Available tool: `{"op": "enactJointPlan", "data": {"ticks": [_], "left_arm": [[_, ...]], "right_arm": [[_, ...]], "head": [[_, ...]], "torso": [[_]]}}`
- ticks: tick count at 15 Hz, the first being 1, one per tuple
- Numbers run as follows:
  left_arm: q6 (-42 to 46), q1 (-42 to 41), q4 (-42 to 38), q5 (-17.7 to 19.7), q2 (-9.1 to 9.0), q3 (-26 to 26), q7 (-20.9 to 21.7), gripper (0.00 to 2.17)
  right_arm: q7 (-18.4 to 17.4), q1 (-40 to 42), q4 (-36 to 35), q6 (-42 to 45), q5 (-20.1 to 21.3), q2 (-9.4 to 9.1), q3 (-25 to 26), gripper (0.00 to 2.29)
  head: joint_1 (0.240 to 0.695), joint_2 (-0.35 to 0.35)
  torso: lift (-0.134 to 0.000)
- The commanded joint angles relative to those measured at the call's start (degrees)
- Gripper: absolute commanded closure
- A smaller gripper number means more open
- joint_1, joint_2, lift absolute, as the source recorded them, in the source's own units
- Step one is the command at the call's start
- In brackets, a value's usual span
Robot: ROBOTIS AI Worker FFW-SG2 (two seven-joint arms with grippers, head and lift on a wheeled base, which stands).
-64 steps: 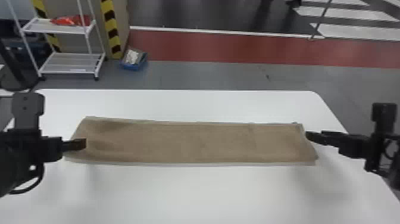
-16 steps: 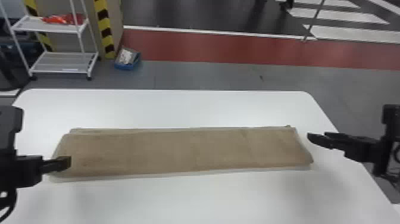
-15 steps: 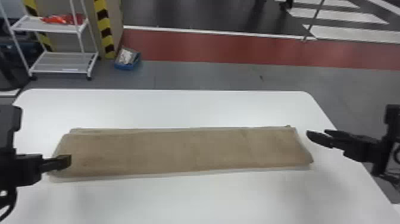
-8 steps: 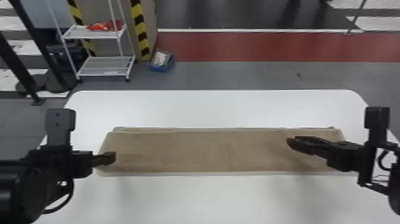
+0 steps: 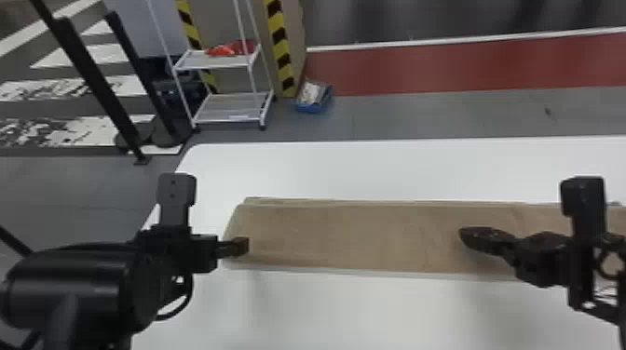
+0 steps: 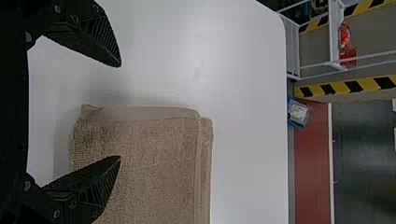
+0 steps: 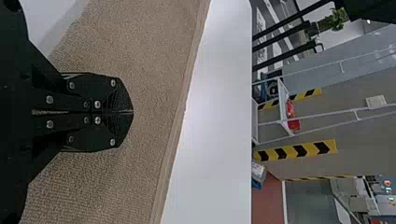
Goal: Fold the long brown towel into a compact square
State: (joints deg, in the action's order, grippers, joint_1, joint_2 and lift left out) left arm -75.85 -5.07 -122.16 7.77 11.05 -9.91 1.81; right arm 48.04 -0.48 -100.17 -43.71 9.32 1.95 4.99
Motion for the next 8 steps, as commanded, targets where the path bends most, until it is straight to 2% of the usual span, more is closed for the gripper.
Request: {"op": "enactJointPlan", "data": {"ticks": [1, 2, 4, 8], "left_arm": [[0.13, -0.03, 0.52, 0.14, -0.06, 0.25, 0.13, 0.26], [0.13, 0.24, 0.87, 0.14, -0.06, 0.25, 0.3, 0.34], [-0.05, 0.76, 1.22, -0.21, 0.02, 0.33, 1.45, 0.64], [-1.45, 1.91, 1.31, -0.47, 0.29, 0.42, 2.68, 0.73]], "right_arm": [[0.04, -0.23, 2.08, 1.21, 0.52, -0.02, -1.83, 1.86], [0.04, -0.14, 2.61, 1.39, 0.61, -0.1, -2.35, 1.87], [0.04, -0.23, 3.58, 1.74, 0.7, -0.28, -3.06, 1.86], [0.04, -1.02, 5.51, 2.26, 0.7, -0.46, -3.23, 1.86]], "head": [[0.695, 0.211], [0.695, 0.217], [0.695, 0.227], [0.695, 0.241]], "torso": [[-0.125], [-0.125], [-0.125], [-0.125]]}}
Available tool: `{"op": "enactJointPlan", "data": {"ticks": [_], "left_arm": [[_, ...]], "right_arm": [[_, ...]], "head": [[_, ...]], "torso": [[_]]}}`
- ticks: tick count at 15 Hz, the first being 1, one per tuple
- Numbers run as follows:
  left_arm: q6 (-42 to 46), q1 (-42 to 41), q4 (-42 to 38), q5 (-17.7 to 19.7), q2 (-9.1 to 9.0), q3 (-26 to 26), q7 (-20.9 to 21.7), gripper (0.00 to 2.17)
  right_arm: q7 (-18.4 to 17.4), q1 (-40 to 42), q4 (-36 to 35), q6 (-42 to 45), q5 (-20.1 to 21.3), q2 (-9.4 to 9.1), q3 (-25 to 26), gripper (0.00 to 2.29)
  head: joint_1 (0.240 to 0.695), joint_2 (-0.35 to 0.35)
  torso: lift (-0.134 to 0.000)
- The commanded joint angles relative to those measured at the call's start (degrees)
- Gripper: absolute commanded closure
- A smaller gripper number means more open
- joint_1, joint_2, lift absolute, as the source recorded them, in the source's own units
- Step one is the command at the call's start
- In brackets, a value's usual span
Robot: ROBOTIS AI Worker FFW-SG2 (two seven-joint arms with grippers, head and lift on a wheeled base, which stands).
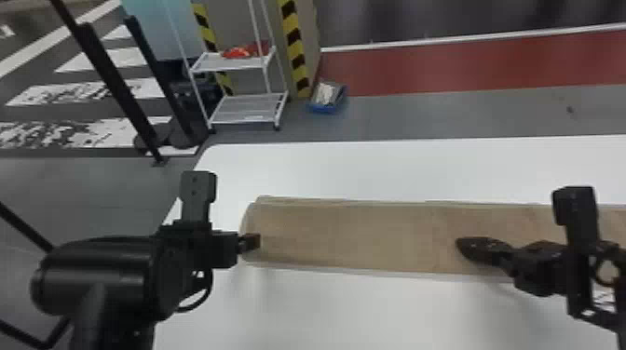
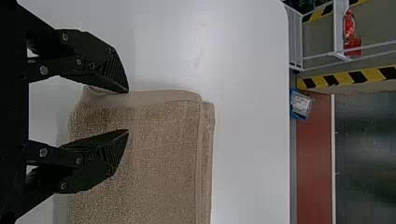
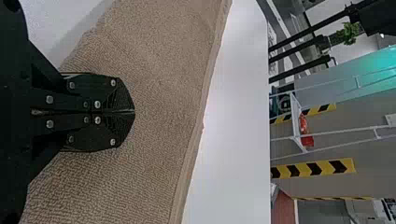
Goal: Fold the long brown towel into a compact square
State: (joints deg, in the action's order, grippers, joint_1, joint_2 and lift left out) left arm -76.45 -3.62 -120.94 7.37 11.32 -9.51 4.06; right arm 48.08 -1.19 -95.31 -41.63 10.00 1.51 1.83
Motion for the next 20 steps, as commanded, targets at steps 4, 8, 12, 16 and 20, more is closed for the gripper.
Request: {"op": "enactJointPlan", "data": {"ticks": [4, 8, 12, 16, 20], "left_arm": [[-3.14, 2.21, 1.93, -0.25, 0.1, 0.89, 0.78, 1.08], [-4.55, 2.83, 1.67, 0.37, -0.6, 1.6, -0.1, 1.36], [-4.72, 3.71, -1.76, 0.72, -1.13, 2.91, -2.12, 1.36], [-7.18, 6.61, -5.71, 0.81, -4.73, 5.9, -3.35, 1.36], [-7.36, 6.78, -7.91, 1.16, -11.32, 10.91, -3.35, 1.36]], "right_arm": [[-0.01, -0.92, 1.62, 0.71, 0.11, -0.02, -0.25, 1.86], [-0.01, -1.44, 3.2, 1.59, 0.02, -0.02, -0.42, 1.86], [-0.01, -1.8, 5.66, 3.35, 0.11, -0.02, -1.13, 1.86], [-0.01, -2.5, 7.68, 4.75, 0.11, -0.02, -1.48, 1.86], [-0.01, -3.11, 8.91, 4.75, 0.11, -0.02, -1.48, 1.86]], "head": [[0.695, 0.238], [0.695, 0.231], [0.695, 0.226], [0.695, 0.201], [0.695, 0.145]], "torso": [[-0.125], [-0.125], [-0.125], [-0.125], [-0.125]]}}
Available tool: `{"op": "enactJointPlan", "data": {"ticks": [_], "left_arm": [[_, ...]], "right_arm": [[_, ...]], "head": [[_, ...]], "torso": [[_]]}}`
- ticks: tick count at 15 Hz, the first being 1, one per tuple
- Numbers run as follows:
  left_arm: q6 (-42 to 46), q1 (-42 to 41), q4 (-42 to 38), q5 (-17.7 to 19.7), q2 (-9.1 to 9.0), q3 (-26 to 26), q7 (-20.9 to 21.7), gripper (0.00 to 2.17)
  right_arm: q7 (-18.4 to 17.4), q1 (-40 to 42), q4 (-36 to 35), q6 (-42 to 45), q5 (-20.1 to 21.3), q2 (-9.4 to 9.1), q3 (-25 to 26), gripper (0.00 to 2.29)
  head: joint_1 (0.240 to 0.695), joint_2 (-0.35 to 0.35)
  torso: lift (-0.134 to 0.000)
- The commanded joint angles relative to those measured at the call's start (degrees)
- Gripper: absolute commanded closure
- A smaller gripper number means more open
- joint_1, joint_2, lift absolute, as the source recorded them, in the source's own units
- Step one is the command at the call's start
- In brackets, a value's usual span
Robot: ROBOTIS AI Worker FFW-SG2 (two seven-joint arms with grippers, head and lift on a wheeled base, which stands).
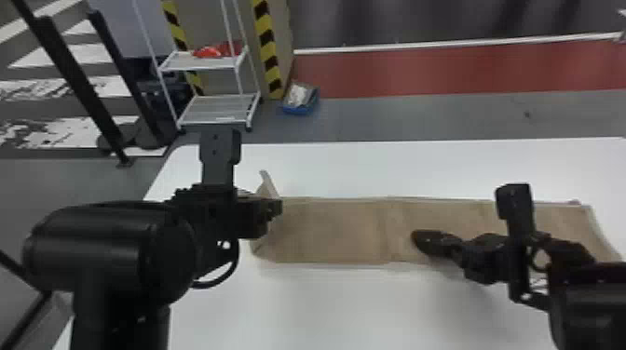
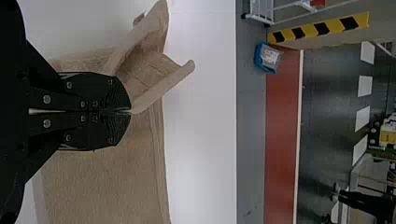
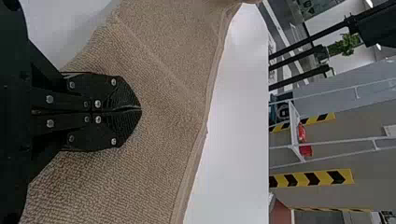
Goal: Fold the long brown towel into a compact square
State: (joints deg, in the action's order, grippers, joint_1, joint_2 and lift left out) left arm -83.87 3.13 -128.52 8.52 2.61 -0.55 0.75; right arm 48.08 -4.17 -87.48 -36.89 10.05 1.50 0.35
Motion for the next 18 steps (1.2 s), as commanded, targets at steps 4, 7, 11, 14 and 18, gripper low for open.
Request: {"op": "enactJointPlan", "data": {"ticks": [4, 7, 11, 14, 18], "left_arm": [[0.76, 1.61, 3.28, -1.84, -2.75, 11.62, -2.77, 1.36], [3.4, 3.9, 7.76, -1.84, -2.75, 18.83, -7.78, 1.36], [6.39, 3.46, 8.81, -3.95, -2.75, 18.74, -9.28, 1.36], [5.33, 1.09, 4.33, -0.96, 0.21, 10.65, -8.31, 1.36], [4.45, -3.75, -0.77, 4.05, 9.0, -1.21, -8.05, 1.36]], "right_arm": [[0.44, 0.48, 0.82, 0.01, -0.74, 0.17, 0.36, 1.86], [1.23, 1.79, 0.38, 1.42, -1.88, 0.61, 1.5, 1.87], [1.49, 2.41, 0.55, 2.3, -2.76, 0.88, 1.85, 1.86], [1.05, 1.79, 1.08, 2.3, -1.53, 0.88, 1.15, 1.86], [0.61, 1.53, 1.08, 1.6, -1.35, 0.79, 1.5, 1.86]], "head": [[0.695, 0.051], [0.695, -0.001], [0.695, -0.052], [0.695, -0.034], [0.695, 0.092]], "torso": [[-0.125], [-0.125], [-0.125], [-0.125], [-0.125]]}}
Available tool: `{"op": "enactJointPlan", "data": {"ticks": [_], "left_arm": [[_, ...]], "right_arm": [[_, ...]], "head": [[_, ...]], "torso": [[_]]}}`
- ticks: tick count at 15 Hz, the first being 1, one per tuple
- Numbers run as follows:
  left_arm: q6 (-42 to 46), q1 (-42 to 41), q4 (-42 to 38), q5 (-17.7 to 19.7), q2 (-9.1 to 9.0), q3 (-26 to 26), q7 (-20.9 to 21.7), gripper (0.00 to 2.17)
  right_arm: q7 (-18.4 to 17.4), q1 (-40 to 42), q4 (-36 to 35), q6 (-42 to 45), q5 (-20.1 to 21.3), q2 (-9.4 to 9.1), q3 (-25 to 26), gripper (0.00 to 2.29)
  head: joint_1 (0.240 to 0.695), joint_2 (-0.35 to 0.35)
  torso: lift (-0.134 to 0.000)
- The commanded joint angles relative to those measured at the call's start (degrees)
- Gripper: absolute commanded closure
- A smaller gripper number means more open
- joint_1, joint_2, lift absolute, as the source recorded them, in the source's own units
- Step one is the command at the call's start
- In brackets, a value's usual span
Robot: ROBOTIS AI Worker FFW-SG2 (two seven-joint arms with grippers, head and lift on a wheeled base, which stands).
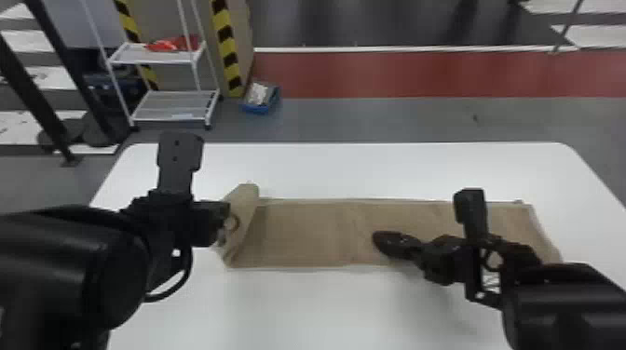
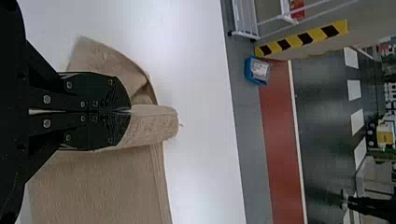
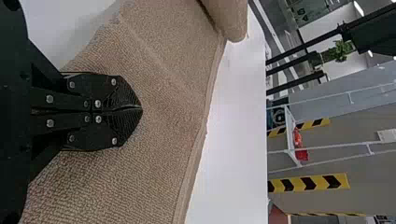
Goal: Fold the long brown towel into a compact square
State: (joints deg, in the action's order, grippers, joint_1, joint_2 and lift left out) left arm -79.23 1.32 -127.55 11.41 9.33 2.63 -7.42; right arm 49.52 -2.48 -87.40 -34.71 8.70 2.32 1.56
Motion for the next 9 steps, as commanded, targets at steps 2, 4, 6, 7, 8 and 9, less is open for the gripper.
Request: {"op": "enactJointPlan", "data": {"ticks": [2, 4, 6, 7, 8, 9], "left_arm": [[-1.76, -5.27, -3.85, 0.72, 2.27, -10.45, 1.71, 1.36], [-1.76, -6.59, -4.72, -0.07, 2.44, -11.6, 2.41, 1.36], [-1.24, -6.85, -3.93, -5.52, 2.27, -10.36, 1.88, 1.21], [-0.36, -7.2, -3.76, -7.54, 2.18, -9.75, 0.04, 0.68], [0.87, -7.38, -3.85, -7.46, 2.27, -9.84, -0.31, 0.04], [1.93, -7.47, -3.85, -6.75, 2.36, -10.28, 0.13, 0.0]], "right_arm": [[-0.92, -0.33, 1.0, -0.93, 0.0, -0.03, 0.46, 1.86], [-1.01, -0.59, 1.0, -1.64, 0.0, -0.12, 0.37, 1.86], [-1.01, -0.68, 0.47, -2.69, 0.0, -0.21, 0.2, 1.86], [-1.01, -0.68, 0.03, -3.22, 0.0, -0.3, 0.2, 1.86], [-1.01, -0.68, -0.14, -3.39, -0.09, -0.21, 0.29, 1.86], [-1.01, -1.03, -0.14, -3.57, -0.18, -0.21, 0.37, 1.86]], "head": [[0.695, 0.148], [0.695, 0.192], [0.695, 0.234], [0.695, 0.244], [0.695, 0.256], [0.695, 0.267]], "torso": [[-0.125], [-0.125], [-0.125], [-0.125], [-0.125], [-0.125]]}}
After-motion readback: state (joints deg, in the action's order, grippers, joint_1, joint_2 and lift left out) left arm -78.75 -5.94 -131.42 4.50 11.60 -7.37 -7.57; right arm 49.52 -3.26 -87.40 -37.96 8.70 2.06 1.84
